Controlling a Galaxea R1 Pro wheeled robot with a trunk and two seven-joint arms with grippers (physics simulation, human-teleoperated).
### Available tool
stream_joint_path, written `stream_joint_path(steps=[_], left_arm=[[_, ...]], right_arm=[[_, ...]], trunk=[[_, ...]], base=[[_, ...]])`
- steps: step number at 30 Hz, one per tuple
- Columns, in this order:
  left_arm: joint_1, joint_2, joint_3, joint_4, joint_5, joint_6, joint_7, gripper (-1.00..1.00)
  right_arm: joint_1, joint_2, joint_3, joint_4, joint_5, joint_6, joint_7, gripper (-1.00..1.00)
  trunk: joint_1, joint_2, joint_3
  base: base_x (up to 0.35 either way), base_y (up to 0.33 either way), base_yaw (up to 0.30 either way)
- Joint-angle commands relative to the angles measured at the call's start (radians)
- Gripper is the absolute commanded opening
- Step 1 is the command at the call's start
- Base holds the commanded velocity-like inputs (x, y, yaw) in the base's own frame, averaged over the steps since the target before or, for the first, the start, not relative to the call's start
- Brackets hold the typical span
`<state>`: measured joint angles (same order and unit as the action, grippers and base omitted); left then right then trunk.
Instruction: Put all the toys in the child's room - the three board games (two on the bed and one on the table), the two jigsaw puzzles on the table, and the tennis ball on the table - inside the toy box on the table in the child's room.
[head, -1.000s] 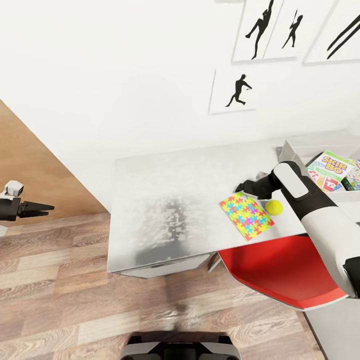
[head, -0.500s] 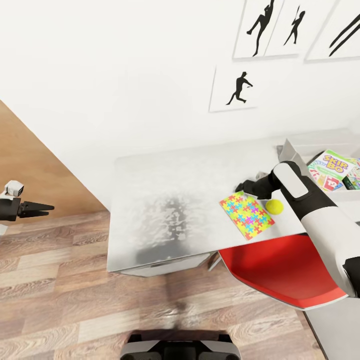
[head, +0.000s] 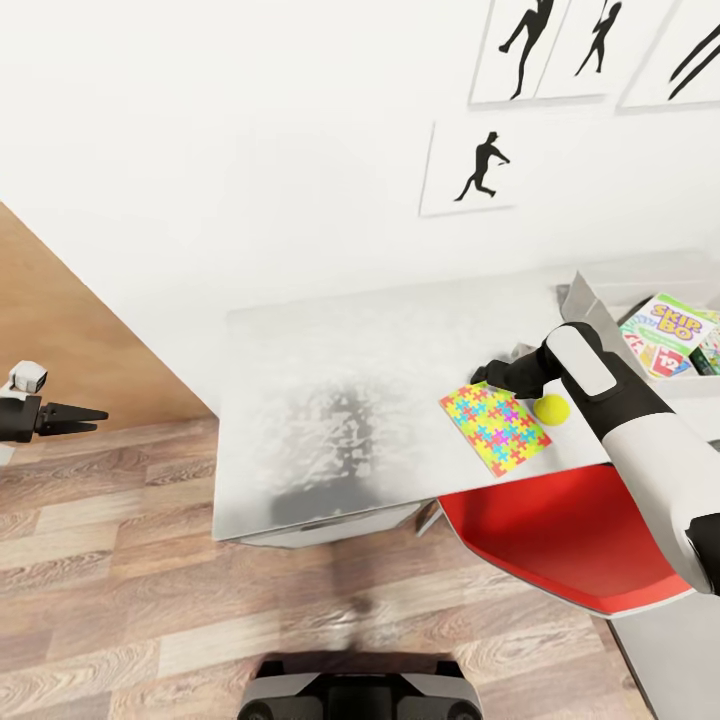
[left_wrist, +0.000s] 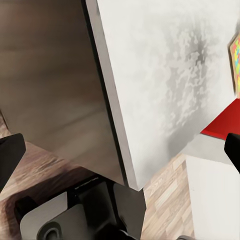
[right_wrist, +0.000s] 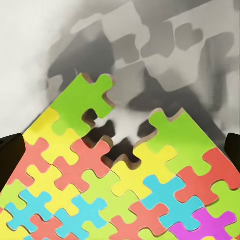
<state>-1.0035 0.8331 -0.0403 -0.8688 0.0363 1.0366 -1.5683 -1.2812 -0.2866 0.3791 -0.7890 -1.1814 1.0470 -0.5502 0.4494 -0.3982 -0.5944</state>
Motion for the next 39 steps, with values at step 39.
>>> stream_joint_path(steps=[39], left_arm=[[-0.001, 0.000, -0.004, 0.002, 0.004, 0.011, -0.002, 1.00]], right_arm=[[0.002, 0.001, 0.008, 0.005, -0.012, 0.000, -0.008, 1.00]], trunk=[[0.001, -0.002, -0.002]], base=[[0.000, 0.000, 0.000]])
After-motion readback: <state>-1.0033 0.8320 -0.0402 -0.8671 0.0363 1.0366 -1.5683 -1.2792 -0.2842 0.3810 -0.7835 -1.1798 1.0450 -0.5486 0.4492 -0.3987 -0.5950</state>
